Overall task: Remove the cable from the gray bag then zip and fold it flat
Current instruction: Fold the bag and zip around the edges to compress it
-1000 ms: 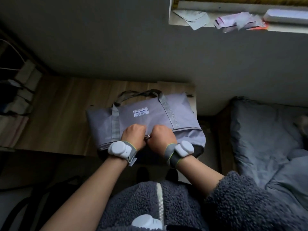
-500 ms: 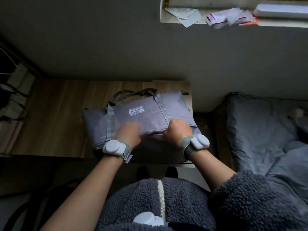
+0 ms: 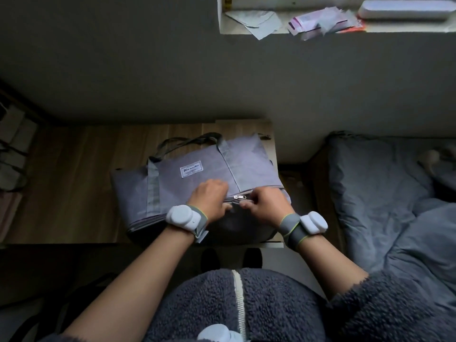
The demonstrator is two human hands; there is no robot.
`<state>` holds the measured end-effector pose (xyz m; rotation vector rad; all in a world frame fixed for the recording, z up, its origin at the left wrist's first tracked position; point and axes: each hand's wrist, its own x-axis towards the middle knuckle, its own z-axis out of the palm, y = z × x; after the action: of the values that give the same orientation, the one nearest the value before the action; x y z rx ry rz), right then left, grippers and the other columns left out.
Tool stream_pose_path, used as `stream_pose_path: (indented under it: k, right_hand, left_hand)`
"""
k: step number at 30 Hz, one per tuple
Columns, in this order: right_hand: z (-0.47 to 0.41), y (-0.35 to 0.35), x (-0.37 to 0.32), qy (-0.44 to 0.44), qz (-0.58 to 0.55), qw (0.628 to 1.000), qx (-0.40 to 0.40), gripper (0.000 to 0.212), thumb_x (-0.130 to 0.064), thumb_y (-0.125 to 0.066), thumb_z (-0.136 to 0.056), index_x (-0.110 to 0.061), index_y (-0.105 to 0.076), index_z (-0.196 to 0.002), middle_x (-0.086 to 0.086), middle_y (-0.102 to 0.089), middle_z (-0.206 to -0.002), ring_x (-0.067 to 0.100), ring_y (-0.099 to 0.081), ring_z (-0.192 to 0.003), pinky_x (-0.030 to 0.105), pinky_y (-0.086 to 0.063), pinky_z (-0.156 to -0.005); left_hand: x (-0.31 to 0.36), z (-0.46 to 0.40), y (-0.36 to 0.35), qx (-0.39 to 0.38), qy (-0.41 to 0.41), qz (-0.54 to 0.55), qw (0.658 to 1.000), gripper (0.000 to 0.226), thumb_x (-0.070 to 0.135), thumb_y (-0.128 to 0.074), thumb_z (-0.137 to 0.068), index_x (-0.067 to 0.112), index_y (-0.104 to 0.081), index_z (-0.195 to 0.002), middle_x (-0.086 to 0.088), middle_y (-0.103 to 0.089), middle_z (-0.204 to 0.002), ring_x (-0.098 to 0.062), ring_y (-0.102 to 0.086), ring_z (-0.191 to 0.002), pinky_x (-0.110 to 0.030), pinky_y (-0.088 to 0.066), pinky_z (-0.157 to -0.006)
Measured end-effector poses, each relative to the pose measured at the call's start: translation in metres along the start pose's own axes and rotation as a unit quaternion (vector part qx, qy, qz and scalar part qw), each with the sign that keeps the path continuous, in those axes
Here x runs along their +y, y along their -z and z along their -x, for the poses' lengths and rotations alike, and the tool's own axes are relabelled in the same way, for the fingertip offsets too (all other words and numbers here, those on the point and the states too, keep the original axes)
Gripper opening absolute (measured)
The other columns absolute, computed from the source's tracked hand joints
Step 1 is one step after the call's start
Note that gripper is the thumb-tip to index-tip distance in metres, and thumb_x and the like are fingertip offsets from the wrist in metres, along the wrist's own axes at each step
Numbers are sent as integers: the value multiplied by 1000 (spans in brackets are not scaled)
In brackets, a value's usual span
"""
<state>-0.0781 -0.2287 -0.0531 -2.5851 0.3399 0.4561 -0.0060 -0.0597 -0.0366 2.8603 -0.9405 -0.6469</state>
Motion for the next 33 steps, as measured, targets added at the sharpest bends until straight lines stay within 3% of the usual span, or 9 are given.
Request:
stream_pose_path:
  k: [5,8,10,15,20,25,28,30,33]
  right_hand:
    - [10,-16,6,55,48,997,-37,33,-42,-64,-78,-26,-63,-107,8,-69,-107,32,-62,-100,36,-46,-71]
    - [8,-22,19,33,92,995,-32,32,-37,-64,-74,-24,-63,-103,9,-68,-106,32,-63,-99,34,-44,-67]
    - [8,-21,32,-19,95,995,-31,36,-44,-68,-69,-22,-64,-97,10,-67,-103,33,-64,-97,33,-44,-68]
    - [-1,-11,62,-139,-20,987,-79,51,-58,-79,-58,-16,-68,-85,12,-70,-92,34,-65,-86,28,-43,-62]
    - [5,-27,46,-206,-132,969,22,48,-50,-77,-56,-16,-68,-88,11,-72,-90,35,-65,-88,31,-49,-66]
    - [3,-26,55,-161,-353,920,-62,29,-12,-79,-59,-2,-65,-83,18,-68,-81,19,-56,-73,51,-53,-77]
    - [9,-34,46,-83,-322,943,-32,30,-23,-82,-64,-14,-65,-87,7,-70,-84,19,-62,-78,37,-54,-74]
    - [11,-36,46,-33,-253,967,-4,30,-31,-82,-67,-16,-61,-82,2,-67,-78,21,-59,-75,32,-47,-66]
    - [15,-32,54,76,-92,991,66,26,-22,-76,-72,-16,-51,-70,1,-57,-68,28,-57,-69,31,-35,-55]
  left_hand:
    - [21,-14,-11,-33,-28,-30,999,21,12,-63,-75,11,-60,-95,-14,-64,-104,-35,-60,-100,-39,-49,-81]
    - [24,-13,-12,-23,-16,-35,999,18,11,-61,-71,11,-61,-89,-13,-67,-97,-36,-62,-93,-38,-50,-75]
    - [24,-9,-12,2,-18,-29,999,16,12,-60,-70,10,-61,-86,-13,-67,-92,-36,-62,-90,-37,-50,-74]
    - [22,-5,-1,75,-30,-5,997,10,11,-59,-71,8,-58,-80,-14,-65,-86,-36,-58,-86,-38,-47,-69]
    - [11,-6,5,95,2,1,995,10,11,-60,-71,8,-58,-81,-13,-64,-87,-35,-57,-87,-40,-49,-71]
    - [7,-3,-3,83,23,20,996,15,7,-60,-68,8,-60,-83,-14,-64,-87,-35,-57,-87,-40,-48,-72]
    - [4,-1,-7,64,25,21,997,16,7,-60,-69,9,-61,-84,-13,-64,-88,-35,-58,-88,-38,-48,-74]
    - [3,2,-9,65,32,32,997,15,8,-61,-69,9,-62,-83,-13,-65,-87,-34,-58,-88,-37,-47,-74]
    - [-4,4,-6,79,48,49,994,12,9,-63,-69,12,-64,-81,-11,-67,-85,-33,-58,-86,-34,-45,-72]
